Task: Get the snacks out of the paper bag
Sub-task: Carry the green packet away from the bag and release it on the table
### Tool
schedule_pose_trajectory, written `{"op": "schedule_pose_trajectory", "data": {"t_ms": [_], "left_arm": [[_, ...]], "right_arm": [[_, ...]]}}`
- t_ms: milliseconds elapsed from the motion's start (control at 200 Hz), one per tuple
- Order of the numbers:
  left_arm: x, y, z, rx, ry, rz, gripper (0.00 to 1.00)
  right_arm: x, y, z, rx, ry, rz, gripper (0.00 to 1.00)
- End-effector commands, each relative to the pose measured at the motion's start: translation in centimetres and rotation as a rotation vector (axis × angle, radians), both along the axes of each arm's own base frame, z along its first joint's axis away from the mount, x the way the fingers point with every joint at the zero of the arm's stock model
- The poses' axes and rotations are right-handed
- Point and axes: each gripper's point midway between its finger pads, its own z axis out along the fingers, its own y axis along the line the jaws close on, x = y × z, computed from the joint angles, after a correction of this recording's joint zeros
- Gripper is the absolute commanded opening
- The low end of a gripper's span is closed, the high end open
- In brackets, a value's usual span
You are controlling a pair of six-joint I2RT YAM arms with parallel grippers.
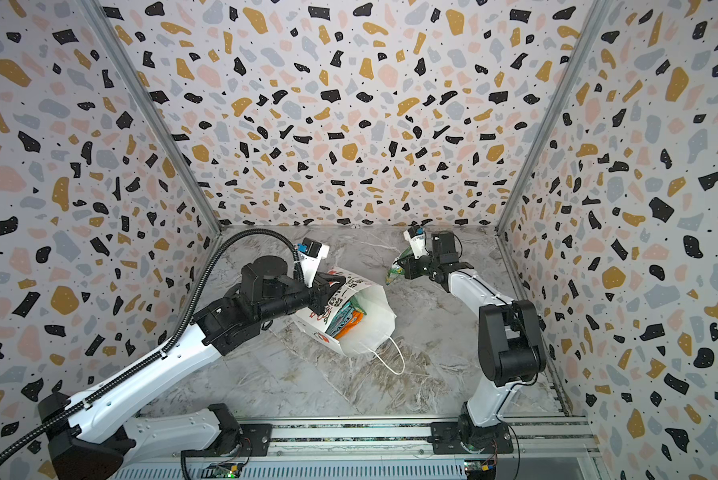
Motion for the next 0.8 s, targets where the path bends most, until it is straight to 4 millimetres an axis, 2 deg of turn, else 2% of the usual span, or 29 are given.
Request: {"op": "schedule_pose_trajectory", "data": {"t_ms": [0,260,400,521,626,681,711,791], "left_arm": [[0.2,-0.5,0.7,-0.026,-0.027,-0.008,0.0],[0.4,-0.7,0.9,-0.015,-0.033,-0.012,0.0],[0.5,-0.8,0.7,-0.008,-0.031,-0.01,0.0],[0.5,-0.9,0.7,-0.006,-0.029,-0.015,0.0],[0.5,-0.9,0.6,-0.007,-0.029,-0.019,0.0],[0.4,-0.9,0.6,-0.006,-0.027,-0.019,0.0],[0.4,-0.9,0.7,-0.007,-0.028,-0.019,0.0],[0.4,-0.9,0.6,-0.007,-0.028,-0.024,0.0]], "right_arm": [[0.9,-1.3,0.1,0.02,-0.01,0.022,0.0],[0.1,-5.0,-5.6,-0.166,0.114,-0.098,0.0],[-0.8,-7.2,-6.5,-0.249,0.117,-0.187,0.0],[-0.6,-8.4,-7.0,-0.283,0.113,-0.231,0.01],[0.0,-9.3,-7.8,-0.319,0.127,-0.267,0.14],[0.3,-9.5,-7.8,-0.323,0.123,-0.286,0.32],[0.5,-9.8,-7.6,-0.327,0.117,-0.309,0.38],[0.7,-10.9,-6.6,-0.333,0.092,-0.387,0.46]]}}
